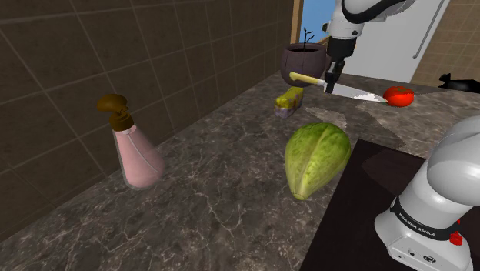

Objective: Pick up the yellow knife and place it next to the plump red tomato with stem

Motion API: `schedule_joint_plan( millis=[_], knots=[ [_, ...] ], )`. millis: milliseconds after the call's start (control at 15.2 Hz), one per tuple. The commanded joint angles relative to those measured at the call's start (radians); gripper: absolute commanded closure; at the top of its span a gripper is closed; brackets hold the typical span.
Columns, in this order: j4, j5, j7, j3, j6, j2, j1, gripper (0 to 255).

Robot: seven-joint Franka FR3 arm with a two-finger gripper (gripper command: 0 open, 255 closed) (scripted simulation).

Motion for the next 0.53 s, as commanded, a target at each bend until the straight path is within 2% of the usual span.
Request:
schedule_joint_plan(
  millis=[0,462],
  knots=[
    [-0.021,-0.025,-0.046,-0.036,-0.009,-0.033,-0.025,255],
    [-0.056,-0.121,-0.203,-0.161,-0.051,-0.123,-0.115,255]
  ],
)
